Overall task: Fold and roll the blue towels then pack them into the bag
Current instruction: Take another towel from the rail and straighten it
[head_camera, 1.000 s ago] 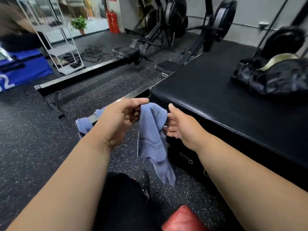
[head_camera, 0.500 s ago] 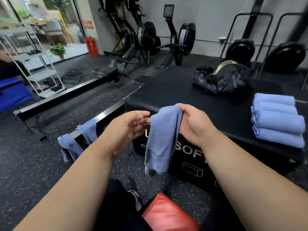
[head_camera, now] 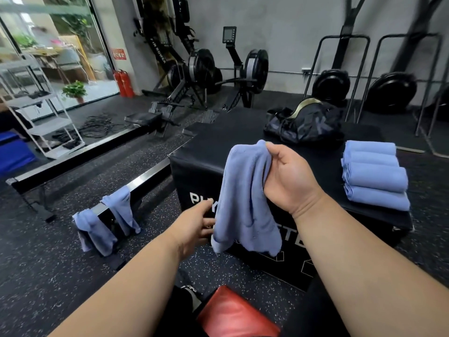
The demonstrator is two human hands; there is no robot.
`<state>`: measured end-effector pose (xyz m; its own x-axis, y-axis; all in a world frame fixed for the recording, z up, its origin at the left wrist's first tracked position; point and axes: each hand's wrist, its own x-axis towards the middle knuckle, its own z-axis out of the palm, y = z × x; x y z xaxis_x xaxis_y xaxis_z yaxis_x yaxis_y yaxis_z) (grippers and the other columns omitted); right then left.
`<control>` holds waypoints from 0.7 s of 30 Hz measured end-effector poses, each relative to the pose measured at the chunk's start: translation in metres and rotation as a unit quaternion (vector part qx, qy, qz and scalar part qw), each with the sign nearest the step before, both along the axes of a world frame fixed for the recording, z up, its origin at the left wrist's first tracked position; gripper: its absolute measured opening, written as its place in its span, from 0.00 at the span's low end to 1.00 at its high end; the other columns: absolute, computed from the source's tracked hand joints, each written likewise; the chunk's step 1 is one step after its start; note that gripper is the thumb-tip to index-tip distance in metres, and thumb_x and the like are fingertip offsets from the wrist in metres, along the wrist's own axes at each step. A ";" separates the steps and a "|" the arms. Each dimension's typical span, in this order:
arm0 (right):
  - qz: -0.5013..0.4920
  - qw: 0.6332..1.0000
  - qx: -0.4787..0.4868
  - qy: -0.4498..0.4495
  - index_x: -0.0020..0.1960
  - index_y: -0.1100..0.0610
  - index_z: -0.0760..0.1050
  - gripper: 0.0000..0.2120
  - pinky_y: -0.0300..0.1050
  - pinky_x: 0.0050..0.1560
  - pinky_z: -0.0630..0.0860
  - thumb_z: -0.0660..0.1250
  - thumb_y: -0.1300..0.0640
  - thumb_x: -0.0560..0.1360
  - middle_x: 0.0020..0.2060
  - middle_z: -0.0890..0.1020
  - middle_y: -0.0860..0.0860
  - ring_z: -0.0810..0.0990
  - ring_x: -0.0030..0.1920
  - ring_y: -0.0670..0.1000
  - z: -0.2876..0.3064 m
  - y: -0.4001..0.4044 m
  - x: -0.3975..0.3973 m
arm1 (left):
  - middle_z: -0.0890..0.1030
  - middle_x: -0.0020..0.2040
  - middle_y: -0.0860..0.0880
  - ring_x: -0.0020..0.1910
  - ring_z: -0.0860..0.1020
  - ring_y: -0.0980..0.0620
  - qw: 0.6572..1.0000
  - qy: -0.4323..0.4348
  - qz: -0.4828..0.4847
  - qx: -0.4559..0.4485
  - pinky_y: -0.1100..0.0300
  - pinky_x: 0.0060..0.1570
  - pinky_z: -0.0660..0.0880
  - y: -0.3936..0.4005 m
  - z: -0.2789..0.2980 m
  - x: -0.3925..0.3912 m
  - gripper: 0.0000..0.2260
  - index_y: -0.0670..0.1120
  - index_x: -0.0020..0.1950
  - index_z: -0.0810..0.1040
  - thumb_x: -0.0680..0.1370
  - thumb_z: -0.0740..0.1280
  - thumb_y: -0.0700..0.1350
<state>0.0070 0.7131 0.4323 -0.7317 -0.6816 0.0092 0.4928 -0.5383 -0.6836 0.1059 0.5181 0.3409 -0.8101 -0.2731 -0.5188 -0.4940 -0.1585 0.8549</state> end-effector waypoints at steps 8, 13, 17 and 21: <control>-0.043 0.999 -0.012 0.015 0.68 0.59 0.66 0.15 0.58 0.78 0.64 0.63 0.56 0.84 0.65 0.67 0.61 0.71 0.69 0.59 0.007 0.001 -0.006 | 0.83 0.44 0.44 0.37 0.81 0.47 0.996 -0.040 -0.015 0.081 0.57 0.40 0.77 -0.001 -0.002 0.003 0.25 0.47 0.61 0.76 0.82 0.57 0.67; -0.049 0.998 0.026 0.036 0.50 0.61 0.76 0.10 0.52 0.68 0.75 0.59 0.57 0.84 0.49 0.79 0.57 0.80 0.56 0.55 0.013 0.009 -0.002 | 0.80 0.38 0.50 0.37 0.75 0.52 0.993 0.054 0.041 0.097 0.56 0.44 0.72 -0.007 0.006 -0.001 0.07 0.47 0.58 0.78 0.80 0.69 0.44; -0.081 0.994 0.034 0.063 0.39 0.55 0.67 0.13 0.46 0.46 0.74 0.57 0.61 0.82 0.35 0.70 0.50 0.75 0.37 0.49 0.011 0.019 -0.008 | 0.86 0.58 0.45 0.53 0.81 0.50 0.977 0.165 0.114 0.074 0.56 0.54 0.76 -0.034 0.032 -0.004 0.16 0.47 0.69 0.79 0.81 0.68 0.37; -0.154 0.985 0.080 0.021 0.39 0.55 0.66 0.08 0.45 0.43 0.69 0.62 0.61 0.76 0.36 0.66 0.55 0.69 0.39 0.52 -0.012 0.030 -0.029 | 0.86 0.52 0.46 0.44 0.84 0.53 0.952 0.258 0.163 0.043 0.62 0.44 0.82 -0.056 0.064 0.001 0.14 0.48 0.62 0.81 0.81 0.67 0.33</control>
